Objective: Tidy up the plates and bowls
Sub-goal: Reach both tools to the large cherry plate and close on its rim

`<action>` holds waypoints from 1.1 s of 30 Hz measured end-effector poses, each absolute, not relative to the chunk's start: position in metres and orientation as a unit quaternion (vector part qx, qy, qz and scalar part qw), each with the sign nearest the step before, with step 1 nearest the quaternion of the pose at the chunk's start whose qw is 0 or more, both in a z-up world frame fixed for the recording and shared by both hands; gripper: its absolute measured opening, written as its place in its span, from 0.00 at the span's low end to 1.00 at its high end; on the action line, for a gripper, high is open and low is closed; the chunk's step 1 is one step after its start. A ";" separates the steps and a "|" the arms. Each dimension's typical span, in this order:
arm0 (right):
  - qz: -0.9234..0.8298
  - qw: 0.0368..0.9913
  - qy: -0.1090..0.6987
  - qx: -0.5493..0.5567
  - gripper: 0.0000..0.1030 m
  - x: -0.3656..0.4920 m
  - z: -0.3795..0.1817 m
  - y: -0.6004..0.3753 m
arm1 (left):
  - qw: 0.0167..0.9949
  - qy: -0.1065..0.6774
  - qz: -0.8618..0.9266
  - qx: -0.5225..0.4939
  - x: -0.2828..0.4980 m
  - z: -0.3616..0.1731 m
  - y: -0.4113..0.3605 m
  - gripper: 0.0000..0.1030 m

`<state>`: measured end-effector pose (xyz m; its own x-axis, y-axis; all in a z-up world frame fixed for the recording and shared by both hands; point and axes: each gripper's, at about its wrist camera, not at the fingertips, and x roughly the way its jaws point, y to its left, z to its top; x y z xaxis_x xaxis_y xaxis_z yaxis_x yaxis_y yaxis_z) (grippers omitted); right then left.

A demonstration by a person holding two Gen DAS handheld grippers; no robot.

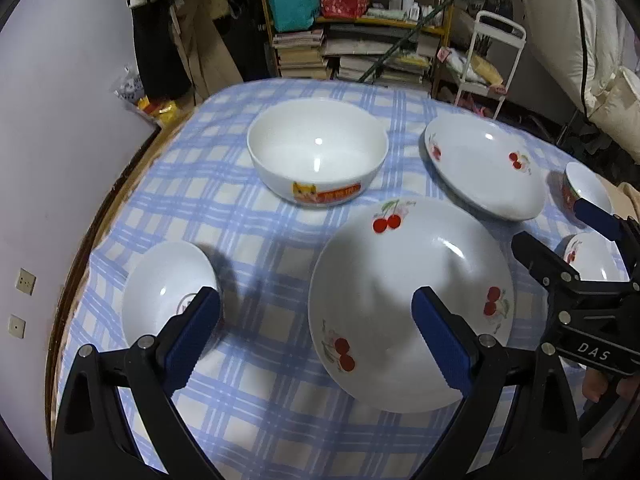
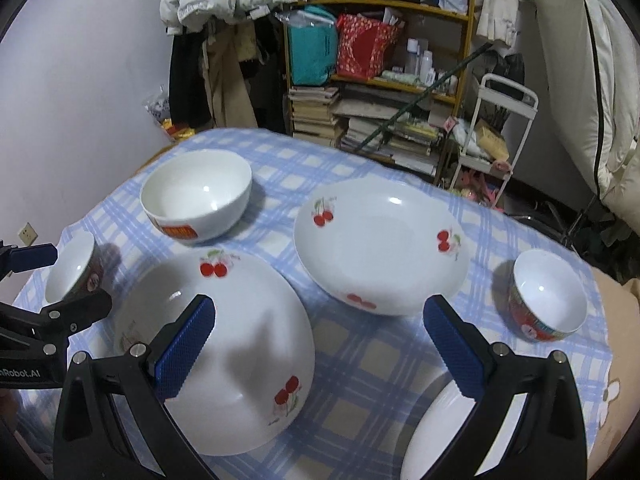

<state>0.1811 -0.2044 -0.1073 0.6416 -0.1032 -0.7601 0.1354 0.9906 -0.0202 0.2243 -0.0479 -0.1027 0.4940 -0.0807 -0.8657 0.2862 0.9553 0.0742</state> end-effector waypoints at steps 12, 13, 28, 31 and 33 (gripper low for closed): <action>-0.058 0.883 0.465 0.030 1.00 0.194 -0.135 -0.209 | 0.827 0.541 -0.131 0.080 0.237 -0.131 -0.049 0.92; -0.057 0.881 0.468 0.031 1.00 0.195 -0.137 -0.210 | 0.826 0.542 -0.132 0.080 0.237 -0.132 -0.049 0.92; -0.048 0.870 0.489 0.033 0.98 0.203 -0.156 -0.208 | 0.825 0.544 -0.131 0.076 0.247 -0.144 -0.048 0.92; -0.042 0.866 0.496 0.038 0.92 0.205 -0.160 -0.209 | 0.824 0.547 -0.133 0.069 0.249 -0.146 -0.046 0.87; -0.038 0.864 0.499 0.043 0.88 0.205 -0.162 -0.210 | 0.821 0.552 -0.129 0.064 0.251 -0.149 -0.044 0.77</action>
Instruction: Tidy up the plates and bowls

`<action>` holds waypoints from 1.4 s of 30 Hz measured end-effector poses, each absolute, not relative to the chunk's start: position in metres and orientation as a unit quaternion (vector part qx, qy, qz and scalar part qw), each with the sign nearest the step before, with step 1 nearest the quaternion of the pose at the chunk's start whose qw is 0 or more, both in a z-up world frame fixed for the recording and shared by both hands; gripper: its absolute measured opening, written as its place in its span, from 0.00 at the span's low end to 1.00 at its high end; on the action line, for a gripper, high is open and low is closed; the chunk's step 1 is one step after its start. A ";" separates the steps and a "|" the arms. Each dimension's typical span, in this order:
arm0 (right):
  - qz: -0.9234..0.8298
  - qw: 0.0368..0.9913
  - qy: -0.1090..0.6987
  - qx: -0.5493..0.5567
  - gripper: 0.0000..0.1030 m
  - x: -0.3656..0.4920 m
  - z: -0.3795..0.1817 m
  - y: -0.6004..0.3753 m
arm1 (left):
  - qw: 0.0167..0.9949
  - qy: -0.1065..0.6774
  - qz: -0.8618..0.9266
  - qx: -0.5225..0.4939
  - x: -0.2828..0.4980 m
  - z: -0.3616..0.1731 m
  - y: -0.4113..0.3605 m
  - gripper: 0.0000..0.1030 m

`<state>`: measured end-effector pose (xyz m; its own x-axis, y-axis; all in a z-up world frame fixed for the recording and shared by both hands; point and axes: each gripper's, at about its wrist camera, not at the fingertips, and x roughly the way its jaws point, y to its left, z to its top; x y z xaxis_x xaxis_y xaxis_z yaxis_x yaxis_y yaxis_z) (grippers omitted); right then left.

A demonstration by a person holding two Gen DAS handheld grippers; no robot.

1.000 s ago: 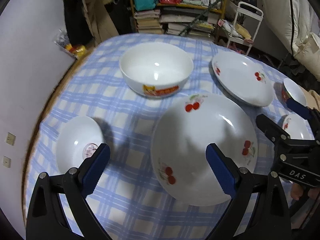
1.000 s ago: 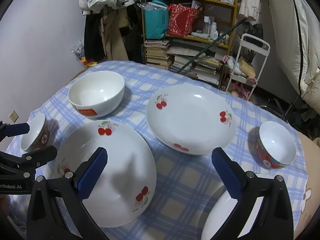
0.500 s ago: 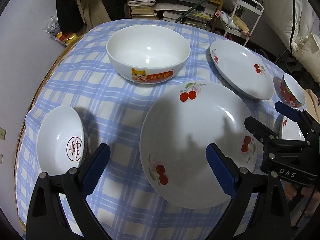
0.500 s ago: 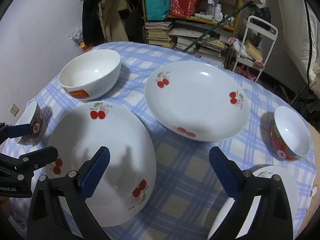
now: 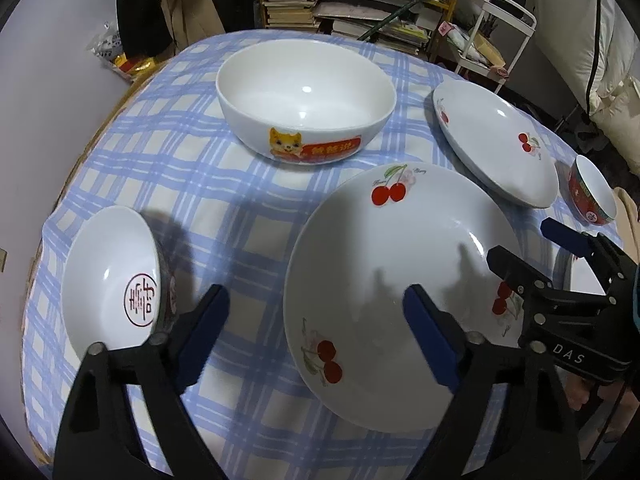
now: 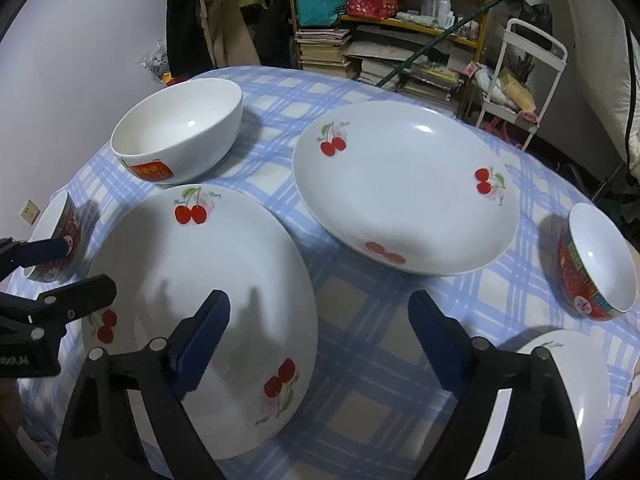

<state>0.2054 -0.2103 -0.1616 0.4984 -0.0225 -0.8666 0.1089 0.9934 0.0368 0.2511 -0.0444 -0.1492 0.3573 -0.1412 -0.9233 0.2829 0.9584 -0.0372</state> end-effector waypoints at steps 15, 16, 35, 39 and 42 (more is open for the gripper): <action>-0.018 0.850 0.523 0.064 0.31 0.207 -0.175 -0.211 | 0.803 0.580 -0.138 -0.018 0.259 -0.162 -0.027 0.35; -0.015 0.847 0.527 0.070 0.27 0.208 -0.176 -0.212 | 0.801 0.582 -0.140 -0.019 0.259 -0.163 -0.027 0.34; 0.005 0.837 0.543 0.068 0.17 0.202 -0.175 -0.208 | 0.801 0.589 -0.102 0.016 0.251 -0.170 -0.028 0.15; 0.002 0.836 0.544 0.071 0.17 0.195 -0.170 -0.206 | 0.798 0.594 -0.104 0.011 0.242 -0.166 -0.026 0.15; 0.000 0.839 0.540 0.066 0.17 0.186 -0.162 -0.206 | 0.793 0.599 -0.108 0.004 0.234 -0.163 -0.025 0.15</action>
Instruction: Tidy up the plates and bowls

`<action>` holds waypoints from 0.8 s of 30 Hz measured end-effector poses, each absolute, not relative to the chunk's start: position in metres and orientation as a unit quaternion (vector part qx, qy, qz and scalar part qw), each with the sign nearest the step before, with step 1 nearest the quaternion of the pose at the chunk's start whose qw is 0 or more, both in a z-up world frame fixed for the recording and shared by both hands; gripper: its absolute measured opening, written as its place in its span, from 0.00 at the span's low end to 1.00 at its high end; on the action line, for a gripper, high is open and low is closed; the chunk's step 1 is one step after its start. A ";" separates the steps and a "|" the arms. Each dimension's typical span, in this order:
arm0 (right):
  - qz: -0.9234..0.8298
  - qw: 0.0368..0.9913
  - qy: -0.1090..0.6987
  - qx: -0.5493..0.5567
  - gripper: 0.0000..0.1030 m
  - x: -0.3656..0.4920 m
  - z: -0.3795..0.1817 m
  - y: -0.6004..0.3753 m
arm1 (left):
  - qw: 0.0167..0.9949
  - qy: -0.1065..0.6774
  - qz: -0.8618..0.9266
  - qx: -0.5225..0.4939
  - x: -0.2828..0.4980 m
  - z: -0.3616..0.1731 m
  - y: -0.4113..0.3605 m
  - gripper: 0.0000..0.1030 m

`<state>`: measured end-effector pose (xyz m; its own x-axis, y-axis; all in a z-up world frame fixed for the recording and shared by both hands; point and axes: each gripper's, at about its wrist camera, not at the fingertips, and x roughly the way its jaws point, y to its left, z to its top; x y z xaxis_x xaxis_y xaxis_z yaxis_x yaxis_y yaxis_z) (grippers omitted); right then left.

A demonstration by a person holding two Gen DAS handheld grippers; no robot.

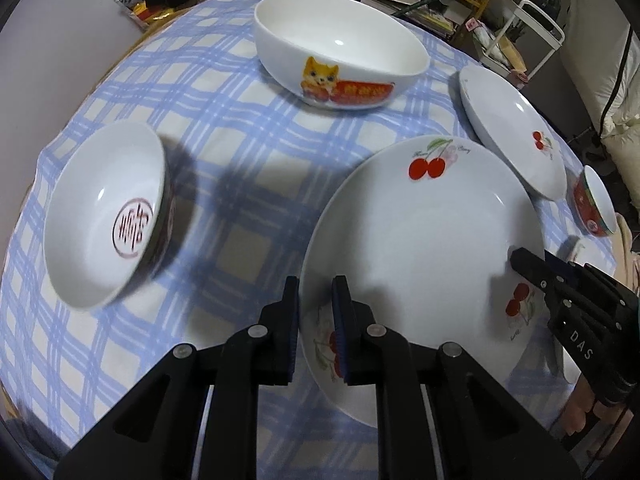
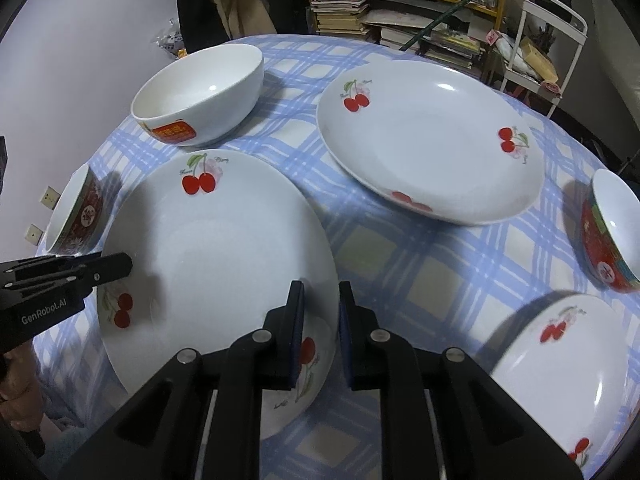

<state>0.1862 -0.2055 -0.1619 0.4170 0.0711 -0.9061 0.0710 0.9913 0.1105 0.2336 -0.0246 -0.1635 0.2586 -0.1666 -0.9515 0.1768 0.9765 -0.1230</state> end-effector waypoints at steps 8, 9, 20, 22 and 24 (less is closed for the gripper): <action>-0.011 0.841 0.537 0.069 0.17 0.165 -0.150 -0.201 | 0.788 0.606 -0.112 0.013 0.208 -0.158 -0.025 0.16; -0.012 0.840 0.538 0.068 0.17 0.162 -0.150 -0.200 | 0.786 0.608 -0.112 0.013 0.206 -0.158 -0.025 0.16; -0.021 0.837 0.542 0.073 0.17 0.135 -0.150 -0.194 | 0.782 0.614 -0.110 0.019 0.185 -0.153 -0.023 0.16; -0.024 0.837 0.542 0.069 0.17 0.133 -0.149 -0.192 | 0.782 0.613 -0.110 0.024 0.182 -0.152 -0.025 0.16; -0.029 0.838 0.541 0.061 0.18 0.131 -0.149 -0.190 | 0.781 0.613 -0.114 0.023 0.180 -0.152 -0.025 0.16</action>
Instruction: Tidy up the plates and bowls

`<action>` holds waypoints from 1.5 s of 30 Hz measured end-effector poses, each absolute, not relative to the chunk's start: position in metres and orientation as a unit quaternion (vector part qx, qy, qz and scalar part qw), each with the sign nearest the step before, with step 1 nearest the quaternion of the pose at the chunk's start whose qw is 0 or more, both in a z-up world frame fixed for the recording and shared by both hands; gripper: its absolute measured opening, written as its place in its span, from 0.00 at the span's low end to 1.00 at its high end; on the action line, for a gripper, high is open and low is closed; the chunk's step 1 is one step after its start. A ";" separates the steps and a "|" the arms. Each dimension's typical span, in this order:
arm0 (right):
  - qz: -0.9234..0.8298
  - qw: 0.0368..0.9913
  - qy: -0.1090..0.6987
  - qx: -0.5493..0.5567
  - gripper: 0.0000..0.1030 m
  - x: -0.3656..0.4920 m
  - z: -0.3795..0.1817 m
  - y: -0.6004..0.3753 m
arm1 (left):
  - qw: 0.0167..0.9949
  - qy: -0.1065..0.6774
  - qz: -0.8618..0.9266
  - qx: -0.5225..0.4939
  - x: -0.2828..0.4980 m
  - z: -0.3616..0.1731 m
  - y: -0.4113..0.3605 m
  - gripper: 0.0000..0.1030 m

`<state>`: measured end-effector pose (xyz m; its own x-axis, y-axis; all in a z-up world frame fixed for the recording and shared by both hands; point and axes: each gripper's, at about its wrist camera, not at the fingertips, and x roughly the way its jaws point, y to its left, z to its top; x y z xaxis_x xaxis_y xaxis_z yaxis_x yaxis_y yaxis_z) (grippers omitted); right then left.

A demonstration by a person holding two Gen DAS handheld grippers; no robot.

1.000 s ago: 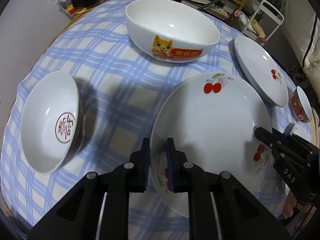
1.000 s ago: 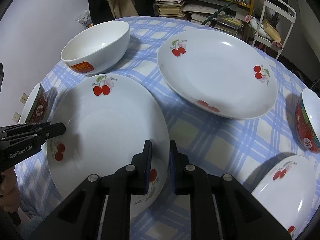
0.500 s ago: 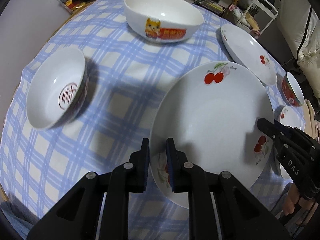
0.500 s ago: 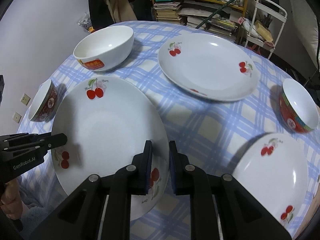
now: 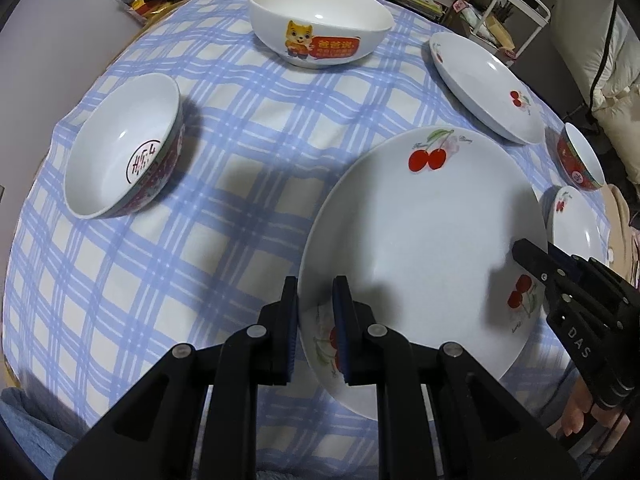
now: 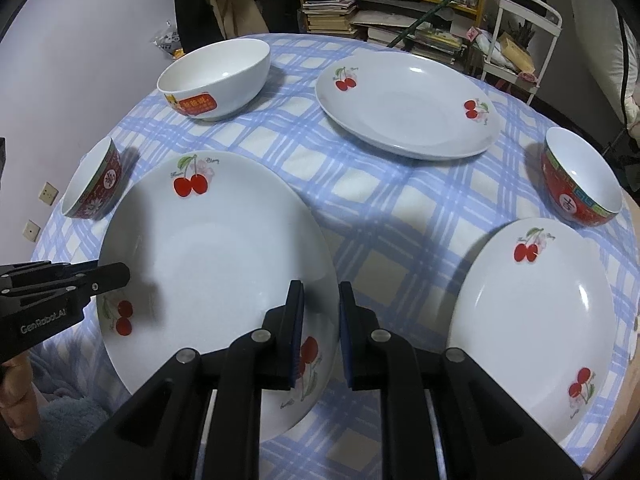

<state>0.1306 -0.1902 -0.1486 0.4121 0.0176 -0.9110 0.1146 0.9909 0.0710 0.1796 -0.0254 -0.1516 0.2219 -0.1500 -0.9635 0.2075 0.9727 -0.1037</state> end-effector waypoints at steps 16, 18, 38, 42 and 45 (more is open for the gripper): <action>-0.041 0.822 0.567 0.046 0.20 0.130 -0.175 -0.189 | 0.761 0.639 -0.108 0.046 0.183 -0.173 -0.032 0.16; -0.041 0.826 0.562 0.025 0.20 0.132 -0.175 -0.185 | 0.758 0.642 -0.106 0.049 0.184 -0.177 -0.033 0.16; -0.049 0.822 0.567 0.016 0.21 0.126 -0.173 -0.180 | 0.752 0.649 -0.107 0.042 0.173 -0.180 -0.029 0.16; -0.050 0.822 0.567 0.012 0.21 0.123 -0.173 -0.177 | 0.752 0.649 -0.108 0.043 0.171 -0.180 -0.027 0.16; -0.052 0.822 0.566 0.010 0.21 0.122 -0.173 -0.177 | 0.753 0.647 -0.106 0.050 0.173 -0.182 -0.029 0.17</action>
<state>0.1223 -0.1772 -0.1730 0.3529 -0.0731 -0.9328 0.0965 0.9945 -0.0414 0.1729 -0.0289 -0.1824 0.1389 -0.0952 -0.9857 0.2252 0.9723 -0.0622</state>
